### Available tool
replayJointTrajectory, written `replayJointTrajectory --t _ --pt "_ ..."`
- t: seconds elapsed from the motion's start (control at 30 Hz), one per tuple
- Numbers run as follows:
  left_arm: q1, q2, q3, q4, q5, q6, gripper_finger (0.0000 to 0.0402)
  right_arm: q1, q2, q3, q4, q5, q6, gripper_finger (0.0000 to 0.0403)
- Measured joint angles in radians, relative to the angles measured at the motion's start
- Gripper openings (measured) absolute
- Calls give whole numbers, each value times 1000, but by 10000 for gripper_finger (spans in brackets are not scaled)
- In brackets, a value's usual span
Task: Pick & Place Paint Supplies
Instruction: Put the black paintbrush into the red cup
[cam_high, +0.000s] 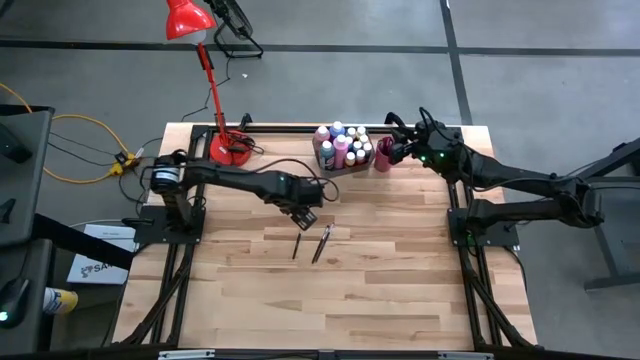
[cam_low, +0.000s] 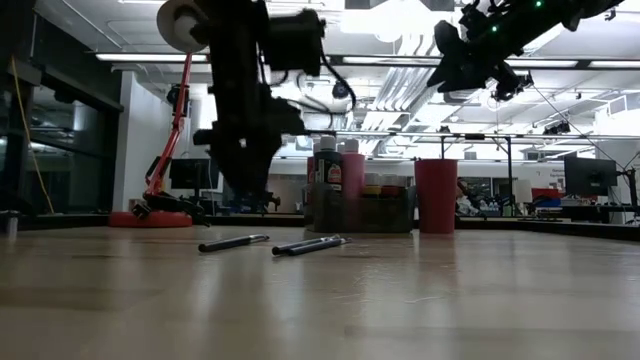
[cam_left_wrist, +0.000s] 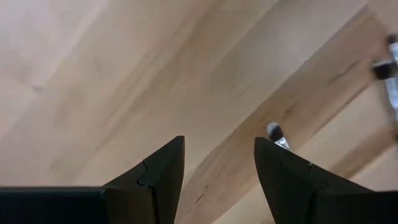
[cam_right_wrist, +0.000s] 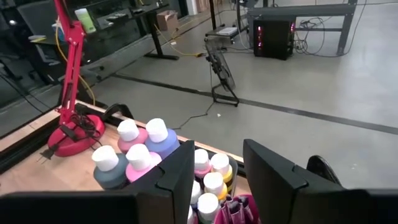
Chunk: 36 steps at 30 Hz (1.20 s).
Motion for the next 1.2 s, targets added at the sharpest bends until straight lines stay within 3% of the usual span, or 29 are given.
replayJointTrajectory --t 0.37,1.2 --pt "0 81 0 86 101 -74 187 0 0 0 -20 0 2 130" --pt "-34 114 0 138 127 -148 187 0 1 0 -49 -3 26 131"
